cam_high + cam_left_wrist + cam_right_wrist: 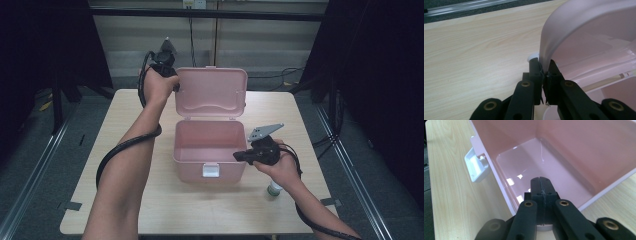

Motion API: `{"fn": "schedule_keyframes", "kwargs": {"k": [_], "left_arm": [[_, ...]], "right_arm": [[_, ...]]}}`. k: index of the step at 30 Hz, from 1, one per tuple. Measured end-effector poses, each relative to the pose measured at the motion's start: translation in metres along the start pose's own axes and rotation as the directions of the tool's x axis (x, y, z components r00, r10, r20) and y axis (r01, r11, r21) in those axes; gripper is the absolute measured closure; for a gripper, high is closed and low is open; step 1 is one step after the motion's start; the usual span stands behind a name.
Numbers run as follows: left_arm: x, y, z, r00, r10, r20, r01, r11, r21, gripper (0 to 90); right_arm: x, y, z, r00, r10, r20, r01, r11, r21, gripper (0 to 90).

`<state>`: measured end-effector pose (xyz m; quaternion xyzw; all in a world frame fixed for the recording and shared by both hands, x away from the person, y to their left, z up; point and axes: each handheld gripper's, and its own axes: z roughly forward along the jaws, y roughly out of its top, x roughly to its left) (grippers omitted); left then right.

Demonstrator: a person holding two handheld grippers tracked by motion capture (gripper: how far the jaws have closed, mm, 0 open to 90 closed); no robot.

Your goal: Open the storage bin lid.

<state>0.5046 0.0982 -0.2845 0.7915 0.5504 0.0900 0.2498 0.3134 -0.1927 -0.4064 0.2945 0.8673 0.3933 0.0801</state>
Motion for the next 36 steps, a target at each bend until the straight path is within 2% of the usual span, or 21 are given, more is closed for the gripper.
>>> {"fn": "schedule_keyframes", "kwargs": {"k": [13, 26, 30, 36], "left_arm": [[0.005, 0.0, 0.011, 0.9999, -0.012, -0.01, 0.012, 0.9999, 0.003, 86.0], [0.01, 0.005, 0.024, 0.9988, -0.049, -0.004, 0.049, 0.9988, 0.004, 85.9], [0.011, 0.006, 0.029, 0.9993, -0.036, -0.013, 0.037, 0.9993, 0.008, 85.8], [0.014, 0.005, 0.033, 0.999, -0.044, -0.004, 0.044, 0.999, 0.005, 85.5]], "right_arm": [[0.0, -0.001, -0.001, 0.9999, 0.007, -0.009, -0.007, 1.0, 0.002, 90.0], [0.001, 0.0, -0.001, 0.9998, 0.006, -0.017, -0.006, 1.0, 0.008, 90.0], [0.002, 0.001, 0.0, 0.9998, 0.006, -0.021, -0.005, 1.0, 0.012, 90.0], [0.006, 0.001, 0.002, 0.9995, 0.001, -0.032, 0.0, 1.0, 0.016, 90.0]]}}
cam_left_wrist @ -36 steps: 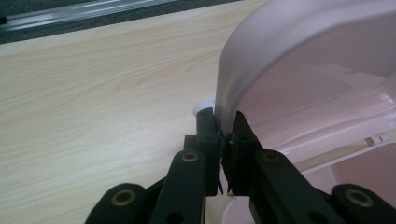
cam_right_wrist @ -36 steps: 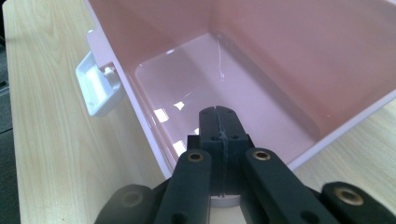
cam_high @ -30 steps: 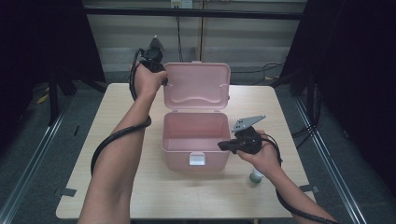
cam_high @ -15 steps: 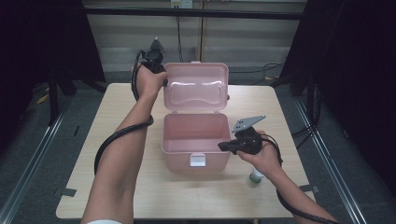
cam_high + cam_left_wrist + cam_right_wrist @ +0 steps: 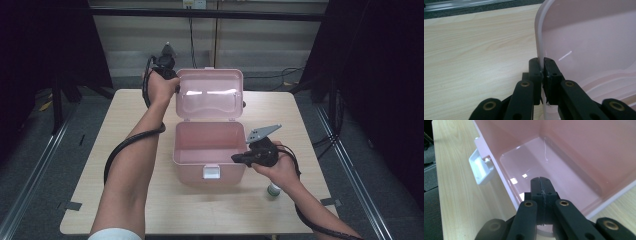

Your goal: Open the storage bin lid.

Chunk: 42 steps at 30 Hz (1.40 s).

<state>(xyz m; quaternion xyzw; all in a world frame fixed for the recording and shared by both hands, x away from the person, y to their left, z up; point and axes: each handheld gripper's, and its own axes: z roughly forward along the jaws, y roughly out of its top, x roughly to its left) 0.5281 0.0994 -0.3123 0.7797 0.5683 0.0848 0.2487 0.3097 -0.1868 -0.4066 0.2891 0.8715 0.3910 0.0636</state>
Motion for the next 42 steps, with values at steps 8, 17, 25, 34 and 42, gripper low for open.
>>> {"fn": "schedule_keyframes", "kwargs": {"k": [8, 17, 25, 34, 42], "left_arm": [[0.001, -0.001, 0.007, 0.9999, 0.01, -0.011, -0.01, 0.9999, 0.004, 85.0], [0.005, -0.002, 0.015, 1.0, 0.003, 0.0, -0.003, 1.0, 0.009, 84.9], [0.008, -0.003, 0.021, 1.0, 0.004, 0.009, -0.004, 1.0, 0.009, 84.7], [0.011, -0.007, 0.029, 0.9999, 0.002, 0.01, -0.002, 0.9998, 0.02, 84.1], [0.014, -0.01, 0.034, 0.9999, 0.004, 0.011, -0.005, 0.9996, 0.029, 83.4]], "right_arm": [[0.003, 0.001, -0.001, 0.9999, -0.01, 0.011, 0.009, 1.0, 0.016, 90.0], [0.002, 0.0, 0.0, 1.0, 0.007, -0.002, -0.007, 1.0, 0.013, 90.0], [0.004, 0.001, 0.001, 1.0, 0.004, -0.007, -0.004, 1.0, 0.01, 90.0], [0.007, 0.002, 0.001, 1.0, 0.001, -0.005, 0.0, 1.0, 0.017, 90.0], [0.007, 0.002, 0.001, 1.0, -0.002, -0.003, 0.002, 1.0, 0.017, 90.0]]}}
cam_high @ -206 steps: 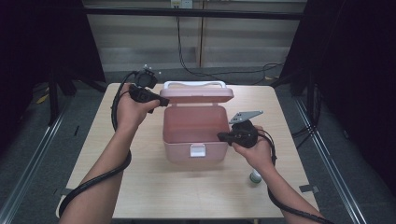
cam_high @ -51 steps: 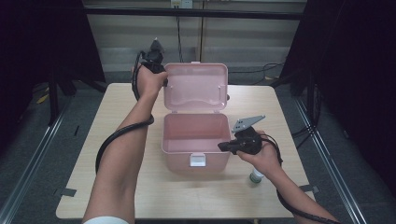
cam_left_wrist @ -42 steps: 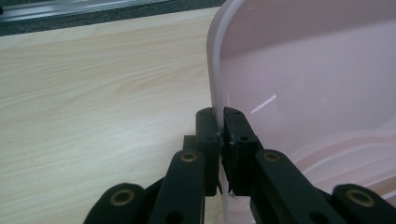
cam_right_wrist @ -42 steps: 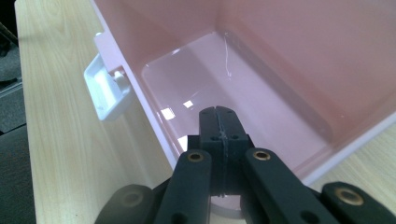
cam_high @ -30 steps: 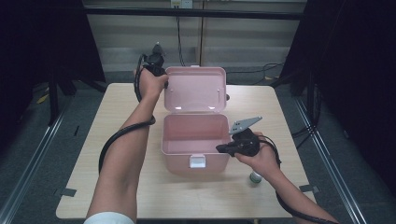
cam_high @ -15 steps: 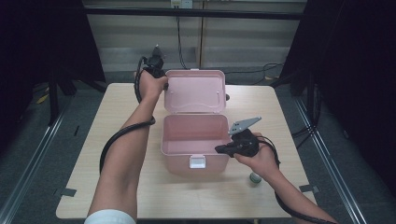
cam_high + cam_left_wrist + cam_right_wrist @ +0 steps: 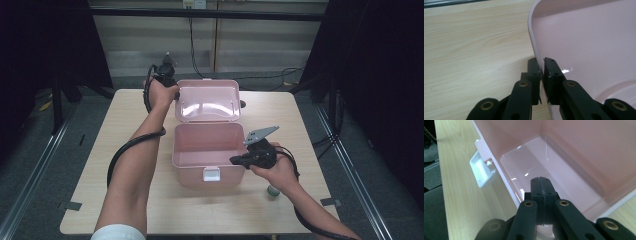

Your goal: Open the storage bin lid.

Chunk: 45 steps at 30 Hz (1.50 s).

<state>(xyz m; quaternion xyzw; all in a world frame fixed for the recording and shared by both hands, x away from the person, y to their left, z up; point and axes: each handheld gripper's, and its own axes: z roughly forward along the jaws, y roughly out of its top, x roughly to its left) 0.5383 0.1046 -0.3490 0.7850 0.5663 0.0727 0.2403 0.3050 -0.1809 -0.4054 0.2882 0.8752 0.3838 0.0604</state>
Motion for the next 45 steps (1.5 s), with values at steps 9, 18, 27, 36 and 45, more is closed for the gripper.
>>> {"fn": "schedule_keyframes", "kwargs": {"k": [9, 18, 27, 36, 45], "left_arm": [[0.003, -0.003, 0.006, 1.0, -0.007, 0.001, 0.007, 0.9999, 0.015, 83.0], [0.001, -0.007, 0.013, 1.0, 0.002, 0.005, -0.002, 0.9998, 0.018, 82.2], [0.003, -0.011, 0.02, 0.9997, 0.002, 0.024, -0.003, 0.9997, 0.024, 81.0], [0.005, -0.016, 0.015, 0.999, 0.012, 0.042, -0.013, 0.9998, 0.012, 77.4], [0.012, -0.026, 0.0, 0.9991, -0.004, 0.043, 0.003, 0.9998, 0.019, 72.4]], "right_arm": [[0.0, -0.001, 0.0, 1.0, 0.008, -0.005, -0.008, 1.0, -0.006, 90.0], [0.003, -0.001, 0.0, 0.9999, 0.005, -0.013, -0.005, 1.0, -0.001, 90.0], [0.005, 0.0, -0.001, 0.9999, -0.008, -0.012, 0.008, 1.0, 0.012, 90.0], [0.003, 0.004, -0.002, 0.9998, -0.017, -0.003, 0.017, 1.0, 0.023, 87.7], [0.003, 0.012, -0.011, 0.9991, -0.022, 0.035, 0.021, 1.0, 0.022, 85.9]]}}
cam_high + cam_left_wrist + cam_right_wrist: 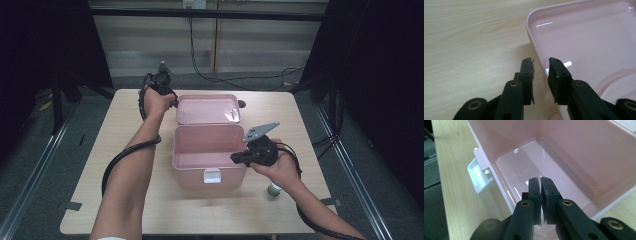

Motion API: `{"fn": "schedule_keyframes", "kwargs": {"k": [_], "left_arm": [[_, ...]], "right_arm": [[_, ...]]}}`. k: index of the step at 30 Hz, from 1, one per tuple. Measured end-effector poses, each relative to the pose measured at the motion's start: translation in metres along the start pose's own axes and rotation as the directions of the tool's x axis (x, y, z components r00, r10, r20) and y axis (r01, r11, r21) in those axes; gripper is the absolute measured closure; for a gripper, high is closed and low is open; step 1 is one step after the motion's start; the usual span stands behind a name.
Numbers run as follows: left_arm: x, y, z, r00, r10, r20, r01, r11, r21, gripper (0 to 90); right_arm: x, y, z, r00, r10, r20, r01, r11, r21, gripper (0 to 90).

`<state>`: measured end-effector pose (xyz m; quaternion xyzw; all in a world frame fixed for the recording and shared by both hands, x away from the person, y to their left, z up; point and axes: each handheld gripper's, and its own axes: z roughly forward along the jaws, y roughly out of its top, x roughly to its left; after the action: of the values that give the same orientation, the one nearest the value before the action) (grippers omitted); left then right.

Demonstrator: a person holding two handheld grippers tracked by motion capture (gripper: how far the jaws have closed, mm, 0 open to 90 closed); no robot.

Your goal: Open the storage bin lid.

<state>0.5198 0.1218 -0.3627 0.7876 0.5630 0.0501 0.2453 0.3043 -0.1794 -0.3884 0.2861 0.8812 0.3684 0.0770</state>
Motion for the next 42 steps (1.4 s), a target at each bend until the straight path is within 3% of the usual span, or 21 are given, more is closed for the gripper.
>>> {"fn": "schedule_keyframes", "kwargs": {"k": [11, 22, 32, 42], "left_arm": [[0.011, -0.022, -0.02, 0.9998, -0.005, 0.018, 0.005, 0.9996, 0.028, 62.7], [0.032, -0.05, -0.039, 0.9996, -0.02, 0.019, 0.02, 0.9998, -0.009, 49.9], [0.043, -0.077, -0.04, 0.9991, -0.001, 0.041, 0.003, 0.9994, -0.033, 42.7], [0.057, -0.105, -0.035, 0.9985, 0.002, 0.055, 0.0, 0.999, -0.045, 37.9]], "right_arm": [[0.001, 0.009, -0.012, 0.9997, -0.006, 0.025, 0.007, 1.0, -0.008, 78.6], [-0.009, 0.005, -0.039, 0.9969, 0.042, 0.067, -0.041, 0.999, -0.02, 63.2], [-0.02, -0.012, -0.059, 0.99, 0.089, 0.109, -0.088, 0.996, -0.021, 55.2], [-0.032, -0.037, -0.061, 0.9821, 0.141, 0.125, -0.142, 0.99, 0.0, 49.4]]}}
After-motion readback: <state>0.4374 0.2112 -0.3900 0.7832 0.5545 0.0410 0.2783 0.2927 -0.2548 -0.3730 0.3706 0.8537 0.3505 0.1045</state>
